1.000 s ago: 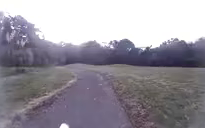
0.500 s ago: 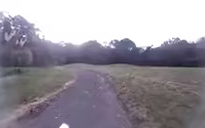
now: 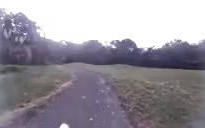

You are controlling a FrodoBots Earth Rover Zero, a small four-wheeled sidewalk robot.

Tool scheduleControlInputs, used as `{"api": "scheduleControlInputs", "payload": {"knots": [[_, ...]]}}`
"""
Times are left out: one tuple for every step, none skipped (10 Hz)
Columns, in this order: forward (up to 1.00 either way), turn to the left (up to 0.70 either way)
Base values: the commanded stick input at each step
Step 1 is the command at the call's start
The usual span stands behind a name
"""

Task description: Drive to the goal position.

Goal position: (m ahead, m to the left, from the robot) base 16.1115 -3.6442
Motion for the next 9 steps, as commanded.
{"api": "scheduleControlInputs", "payload": {"knots": [[0.70,0.25],[0.70,0.16],[0.70,0.07],[0.70,0.00],[0.70,0.00],[0.70,0.00],[0.70,0.00],[0.70,0.00],[0.70,0.00]]}}
